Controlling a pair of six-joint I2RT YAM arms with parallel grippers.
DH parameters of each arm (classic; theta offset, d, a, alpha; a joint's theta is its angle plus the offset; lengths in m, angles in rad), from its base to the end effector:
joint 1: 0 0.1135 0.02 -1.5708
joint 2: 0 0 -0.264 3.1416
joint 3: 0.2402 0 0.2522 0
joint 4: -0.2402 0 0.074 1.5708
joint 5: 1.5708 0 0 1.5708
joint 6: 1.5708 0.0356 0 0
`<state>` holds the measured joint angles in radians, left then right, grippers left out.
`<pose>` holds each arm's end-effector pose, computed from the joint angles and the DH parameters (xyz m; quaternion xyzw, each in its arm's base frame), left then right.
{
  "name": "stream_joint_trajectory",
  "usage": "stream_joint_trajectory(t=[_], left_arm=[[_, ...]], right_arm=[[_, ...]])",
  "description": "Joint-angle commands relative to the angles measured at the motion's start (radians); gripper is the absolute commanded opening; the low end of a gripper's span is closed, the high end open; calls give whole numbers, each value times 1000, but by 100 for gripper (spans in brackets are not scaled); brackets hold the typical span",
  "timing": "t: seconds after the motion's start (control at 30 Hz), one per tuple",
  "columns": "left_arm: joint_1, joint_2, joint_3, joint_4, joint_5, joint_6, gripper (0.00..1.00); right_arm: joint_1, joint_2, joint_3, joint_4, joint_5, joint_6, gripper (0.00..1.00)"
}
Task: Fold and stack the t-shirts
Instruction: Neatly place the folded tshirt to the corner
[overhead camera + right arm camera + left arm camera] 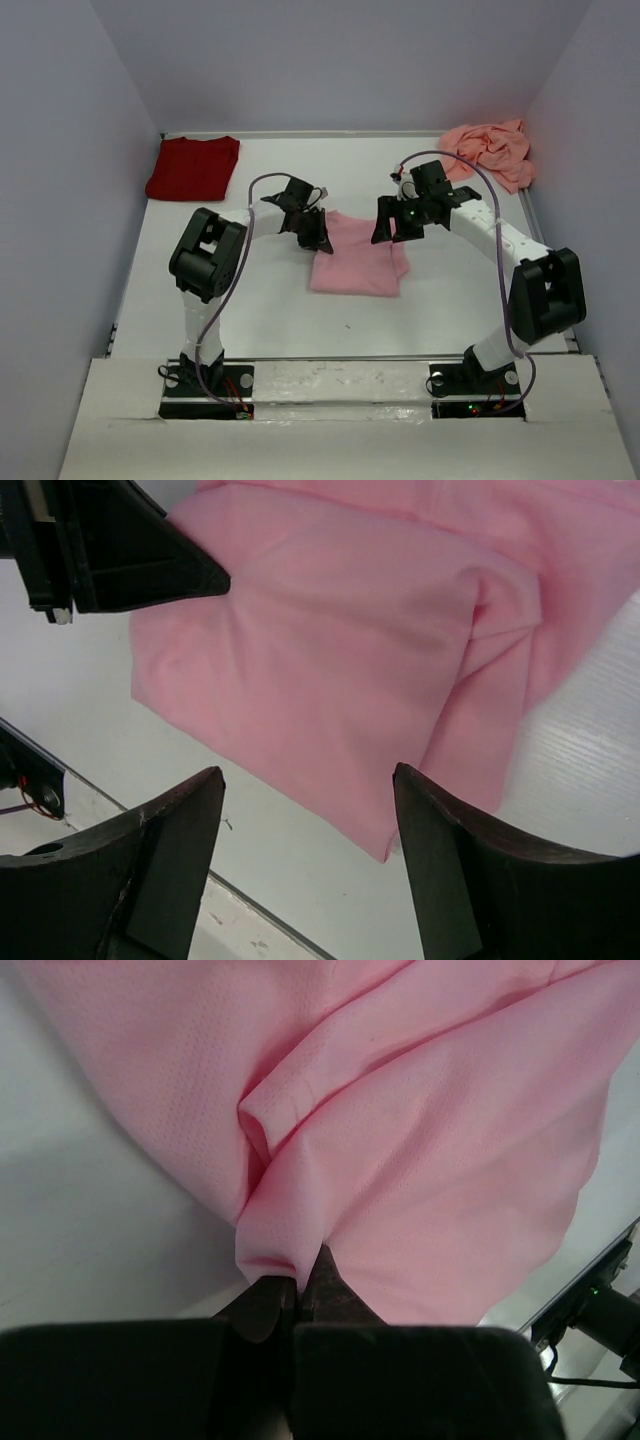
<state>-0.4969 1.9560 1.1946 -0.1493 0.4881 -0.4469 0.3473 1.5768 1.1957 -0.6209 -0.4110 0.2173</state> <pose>0.3459 -0.2066 0.1493 0.1012 0.9157 -0.3466 0.1762 0.3043 0.1253 0.2522 -0.1182 0.9339 0.2646 0.2092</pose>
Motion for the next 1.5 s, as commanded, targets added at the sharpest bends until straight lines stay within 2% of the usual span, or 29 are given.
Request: stream_joint_trajectory(t=[0.0,0.13,0.33,0.63,0.73,0.87,0.93,1.27,1.47], left_arm=[[-6,130,81,-171,-158,79,0],[29,176,181,-262,-190,99,0],[168,239,335,-326,-175,109,0],[331,379,742,-522,-246,191,0],[350,437,925,-570,-264,221,0],[366,514,1085,-634,-306,252,0],[377,543,1128,-633,-315,261,0],[449,554,1151,-504,-378,232,0],[517,558,1189,-452,-338,205,0]], right_arm=[[1,-49,-1,33,5,2,74],[1,-55,1,32,3,5,74],[1,-69,5,32,0,8,74],[1,-70,-2,30,-18,11,74],[1,-70,-2,30,-22,13,74],[1,-80,-8,32,-22,14,74],[1,-84,-11,30,-22,14,74],[1,-112,-36,23,-34,25,74],[1,-123,-48,18,-40,28,74]])
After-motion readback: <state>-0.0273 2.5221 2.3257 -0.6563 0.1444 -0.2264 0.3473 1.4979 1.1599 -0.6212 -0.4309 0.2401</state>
